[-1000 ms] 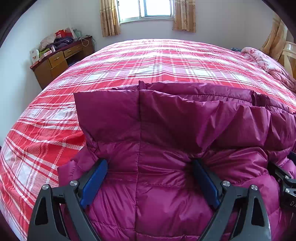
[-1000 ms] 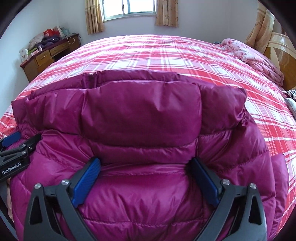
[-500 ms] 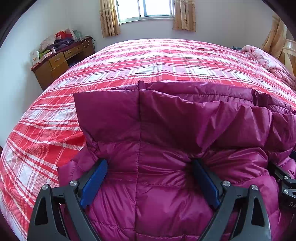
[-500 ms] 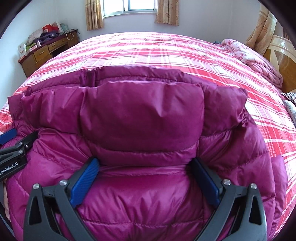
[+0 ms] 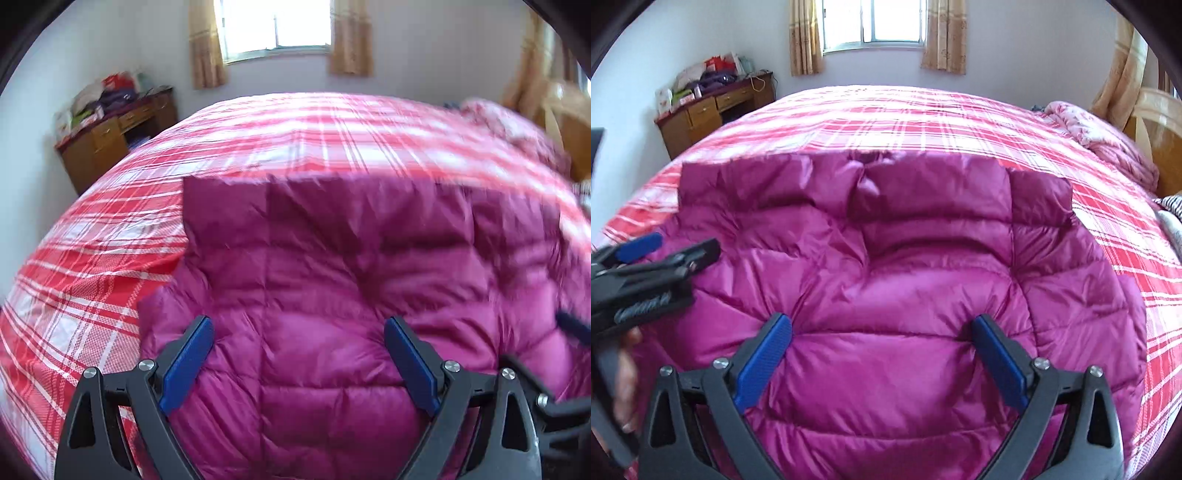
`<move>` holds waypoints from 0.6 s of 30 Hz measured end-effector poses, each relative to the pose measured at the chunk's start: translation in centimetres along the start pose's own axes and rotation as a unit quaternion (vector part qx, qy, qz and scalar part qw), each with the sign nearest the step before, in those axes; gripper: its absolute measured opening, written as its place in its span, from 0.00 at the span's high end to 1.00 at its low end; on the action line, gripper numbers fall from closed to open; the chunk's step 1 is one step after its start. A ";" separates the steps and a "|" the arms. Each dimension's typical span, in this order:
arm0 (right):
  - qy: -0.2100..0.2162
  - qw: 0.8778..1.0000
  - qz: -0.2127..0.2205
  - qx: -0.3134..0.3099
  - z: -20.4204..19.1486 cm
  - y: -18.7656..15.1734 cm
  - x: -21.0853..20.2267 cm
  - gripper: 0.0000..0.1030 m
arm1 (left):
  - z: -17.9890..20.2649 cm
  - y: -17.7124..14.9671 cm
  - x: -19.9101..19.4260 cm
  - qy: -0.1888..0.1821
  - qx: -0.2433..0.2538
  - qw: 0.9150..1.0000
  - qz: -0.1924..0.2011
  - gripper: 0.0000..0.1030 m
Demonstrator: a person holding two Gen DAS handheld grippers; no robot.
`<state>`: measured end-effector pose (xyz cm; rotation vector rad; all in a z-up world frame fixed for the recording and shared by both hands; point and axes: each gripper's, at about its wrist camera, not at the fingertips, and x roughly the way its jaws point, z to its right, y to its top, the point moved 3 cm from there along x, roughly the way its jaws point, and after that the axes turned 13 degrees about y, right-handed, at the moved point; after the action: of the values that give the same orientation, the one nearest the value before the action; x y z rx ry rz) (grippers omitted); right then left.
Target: Fold large clothes
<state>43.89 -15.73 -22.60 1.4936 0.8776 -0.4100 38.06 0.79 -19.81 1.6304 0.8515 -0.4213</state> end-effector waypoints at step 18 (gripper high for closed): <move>-0.014 1.000 -0.011 0.005 0.0 -0.7 -0.8 0.01 | 0.7 -0.1 1.3 0.010 -0.008 1.000 0.000 0.06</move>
<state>42.92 -15.99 -22.51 1.4843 0.8722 -0.4506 38.99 0.55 -20.97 1.6224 0.8681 -0.3975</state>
